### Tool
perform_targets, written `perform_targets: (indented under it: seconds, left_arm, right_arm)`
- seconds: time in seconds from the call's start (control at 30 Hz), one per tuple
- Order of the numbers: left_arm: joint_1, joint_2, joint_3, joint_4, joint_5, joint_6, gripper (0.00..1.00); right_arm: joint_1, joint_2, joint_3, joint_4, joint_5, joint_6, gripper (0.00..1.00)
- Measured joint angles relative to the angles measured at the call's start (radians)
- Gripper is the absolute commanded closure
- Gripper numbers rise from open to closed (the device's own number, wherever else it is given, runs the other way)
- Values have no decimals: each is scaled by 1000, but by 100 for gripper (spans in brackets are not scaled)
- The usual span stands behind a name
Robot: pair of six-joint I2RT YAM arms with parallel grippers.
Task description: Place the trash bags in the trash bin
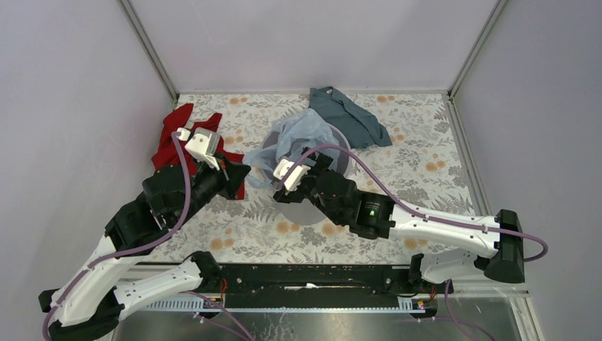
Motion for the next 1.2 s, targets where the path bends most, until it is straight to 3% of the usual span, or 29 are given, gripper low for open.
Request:
perform_targets:
  seconds: [0.07,0.1,0.17,0.2,0.3,0.5,0.67,0.7,0.93,1.1,1.2]
  left_arm:
    - [0,-3,-3,0,0,0,100]
    - [0,-6,-6,-1,-1,0,100]
    - [0,-11,-11,-4,-2,0,100]
    - [0,-14,-13,-5,-2,0,100]
    - [0,-15,-13,-10,-8,0,98]
    - [0,34,50,-100,-91,-129,43]
    - [0,51,91,-130,-89,-308,5]
    - [0,50,93,-136,-80,-335,1]
    - [0,31,99,-222,-27,-538,1]
    - [0,-32,25,-179,29,-627,1]
    - [0,-21,7,-138,43,-646,12]
  right_arm:
    - [-8,3,-14,40,20,-6,12]
    - [-13,1,-17,55,24,-6,20]
    - [-26,-8,-19,64,8,4,64]
    - [-40,-19,-20,63,-26,21,80]
    - [-89,-58,-18,42,-123,68,100]
    - [-106,-87,8,-13,-291,191,100]
    - [-106,-89,7,-12,-348,292,100]
    - [-106,-89,6,-9,-352,306,100]
    - [-106,-89,-13,14,-357,410,100]
    - [-106,-84,-13,28,-399,454,100]
    - [-106,-82,-13,28,-432,469,100]
